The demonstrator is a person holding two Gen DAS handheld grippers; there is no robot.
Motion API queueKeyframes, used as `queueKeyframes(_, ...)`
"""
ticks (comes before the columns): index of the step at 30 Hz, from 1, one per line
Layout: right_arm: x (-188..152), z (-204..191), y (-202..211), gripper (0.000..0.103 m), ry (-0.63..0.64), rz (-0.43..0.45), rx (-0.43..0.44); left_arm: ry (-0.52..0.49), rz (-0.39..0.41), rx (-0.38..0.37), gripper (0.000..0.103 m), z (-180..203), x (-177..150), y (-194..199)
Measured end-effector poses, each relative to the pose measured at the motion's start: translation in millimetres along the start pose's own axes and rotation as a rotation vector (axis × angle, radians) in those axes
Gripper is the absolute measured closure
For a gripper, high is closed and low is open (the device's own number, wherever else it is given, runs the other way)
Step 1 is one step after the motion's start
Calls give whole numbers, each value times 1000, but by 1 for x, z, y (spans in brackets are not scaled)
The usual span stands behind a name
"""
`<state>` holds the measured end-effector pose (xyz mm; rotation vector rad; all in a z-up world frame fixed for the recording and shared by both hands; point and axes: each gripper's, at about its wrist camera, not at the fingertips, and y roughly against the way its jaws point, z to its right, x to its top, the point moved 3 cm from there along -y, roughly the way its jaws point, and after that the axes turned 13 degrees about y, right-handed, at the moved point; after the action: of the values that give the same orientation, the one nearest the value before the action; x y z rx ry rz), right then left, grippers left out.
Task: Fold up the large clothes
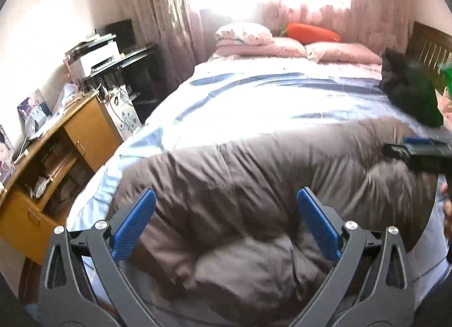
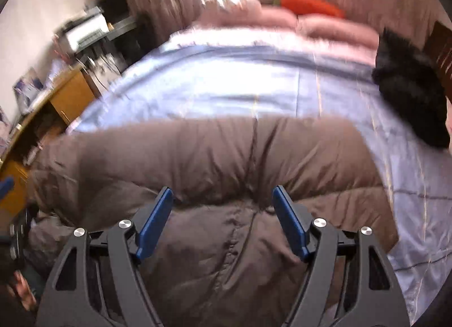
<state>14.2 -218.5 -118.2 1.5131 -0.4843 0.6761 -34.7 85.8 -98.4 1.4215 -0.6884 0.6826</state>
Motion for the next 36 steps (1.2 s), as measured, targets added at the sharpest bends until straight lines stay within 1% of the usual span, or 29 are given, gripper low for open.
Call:
queueKeyframes(1,-4,-2,7,29,19,12,17,12,-16,-1,2,-3,4,-6)
queueKeyframes(2,-4,-10,7,29,41,15,48,28,-33,4,2,-6,6,-13)
queueKeyframes(3,-12,-16,4,29,61,13,73,58,-66,11,2,-12,6,-23)
queueKeyframes(5,-14,-37,-6,29,112,-9,93,117,-118,6,2,-20,3,-34)
queueKeyframes(6,-19,-43,-5,29,132,-18,94,148,-143,6,2,-27,2,-39)
queueKeyframes(9,-32,-59,-10,29,176,-53,114,177,-174,27,2,-34,-2,-47)
queueKeyframes(12,-38,-67,-12,29,217,-65,82,193,-210,43,2,-38,-9,-56)
queueKeyframes(14,-39,-69,-18,27,234,-77,60,204,-252,47,2,-42,-20,-63)
queueKeyframes(16,-44,-66,-24,21,217,-94,61,223,-303,53,2,-44,-31,-75)
queueKeyframes(17,-45,-63,-28,20,203,-103,69,224,-318,61,2,-46,-33,-79)
queueKeyframes(19,-48,-61,-34,17,187,-114,78,216,-334,70,2,-46,-37,-82)
queueKeyframes(23,-50,-61,-39,15,192,-128,76,192,-362,90,2,-45,-45,-88)
queueKeyframes(30,-59,-64,-51,9,201,-154,69,185,-403,97,2,-47,-51,-99)
queueKeyframes(34,-61,-65,-53,7,207,-161,68,181,-417,102,2,-46,-53,-104)
queueKeyframes(36,-56,-59,-45,8,183,-145,101,197,-391,92,2,-48,-50,-97)
